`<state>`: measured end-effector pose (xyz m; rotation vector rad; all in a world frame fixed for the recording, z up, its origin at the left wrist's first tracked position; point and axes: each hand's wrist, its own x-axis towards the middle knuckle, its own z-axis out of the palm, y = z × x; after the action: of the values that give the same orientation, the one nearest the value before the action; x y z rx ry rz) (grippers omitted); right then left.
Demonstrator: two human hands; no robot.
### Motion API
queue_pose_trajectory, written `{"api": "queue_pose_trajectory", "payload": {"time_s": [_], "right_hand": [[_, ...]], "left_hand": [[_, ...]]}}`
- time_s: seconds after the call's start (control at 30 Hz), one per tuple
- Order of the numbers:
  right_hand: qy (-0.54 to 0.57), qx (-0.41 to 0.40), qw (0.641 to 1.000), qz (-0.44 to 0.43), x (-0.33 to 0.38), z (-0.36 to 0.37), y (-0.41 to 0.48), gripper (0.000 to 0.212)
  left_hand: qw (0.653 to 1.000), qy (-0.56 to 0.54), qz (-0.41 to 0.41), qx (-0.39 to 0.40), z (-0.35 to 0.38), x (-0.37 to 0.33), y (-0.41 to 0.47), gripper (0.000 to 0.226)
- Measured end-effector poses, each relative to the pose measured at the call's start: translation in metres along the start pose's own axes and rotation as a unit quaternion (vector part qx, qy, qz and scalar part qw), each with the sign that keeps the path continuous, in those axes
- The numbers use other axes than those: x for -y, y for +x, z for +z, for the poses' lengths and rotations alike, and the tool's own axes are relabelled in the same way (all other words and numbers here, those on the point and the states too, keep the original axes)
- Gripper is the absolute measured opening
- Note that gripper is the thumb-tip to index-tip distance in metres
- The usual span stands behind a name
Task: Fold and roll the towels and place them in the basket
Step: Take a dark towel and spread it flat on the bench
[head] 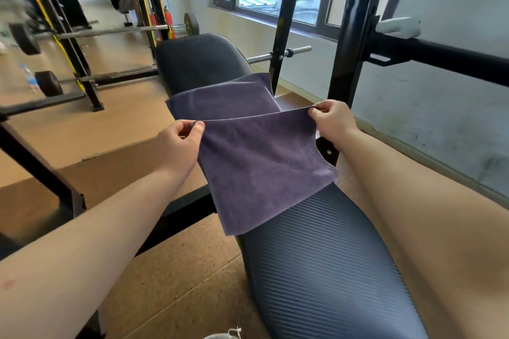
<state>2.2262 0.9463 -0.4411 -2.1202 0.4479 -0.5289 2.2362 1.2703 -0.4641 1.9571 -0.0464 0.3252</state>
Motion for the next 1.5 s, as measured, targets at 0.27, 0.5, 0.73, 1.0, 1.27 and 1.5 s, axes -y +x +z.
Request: {"api": "queue_pose_trajectory", "payload": {"time_s": [0.27, 0.5, 0.73, 1.0, 1.27, 1.5], "right_hand": [[-0.012, -0.010, 0.999, -0.033, 0.050, 0.051, 0.072, 0.026], [0.047, 0.014, 0.999, -0.005, 0.072, 0.086, 0.100, 0.016], [0.135, 0.161, 0.975, 0.075, 0.059, 0.102, 0.098, 0.013], [0.261, 0.164, 0.948, 0.077, 0.057, 0.056, 0.075, 0.006], [0.278, 0.320, 0.902, 0.084, 0.072, 0.001, 0.023, 0.013], [0.228, 0.423, 0.873, 0.088, 0.075, -0.041, -0.042, 0.035]], "left_hand": [[0.996, -0.034, -0.029, -0.079, -0.002, -0.005, 0.076, 0.034], [0.993, -0.068, -0.080, -0.052, -0.002, 0.010, 0.102, 0.020], [0.997, -0.059, -0.033, -0.022, -0.013, 0.016, 0.102, 0.006], [0.986, -0.135, -0.086, -0.037, -0.024, 0.000, 0.082, 0.003], [0.968, -0.227, -0.102, 0.024, -0.049, -0.020, 0.036, 0.007], [0.971, -0.201, -0.112, 0.062, -0.077, -0.017, -0.019, 0.002]]}}
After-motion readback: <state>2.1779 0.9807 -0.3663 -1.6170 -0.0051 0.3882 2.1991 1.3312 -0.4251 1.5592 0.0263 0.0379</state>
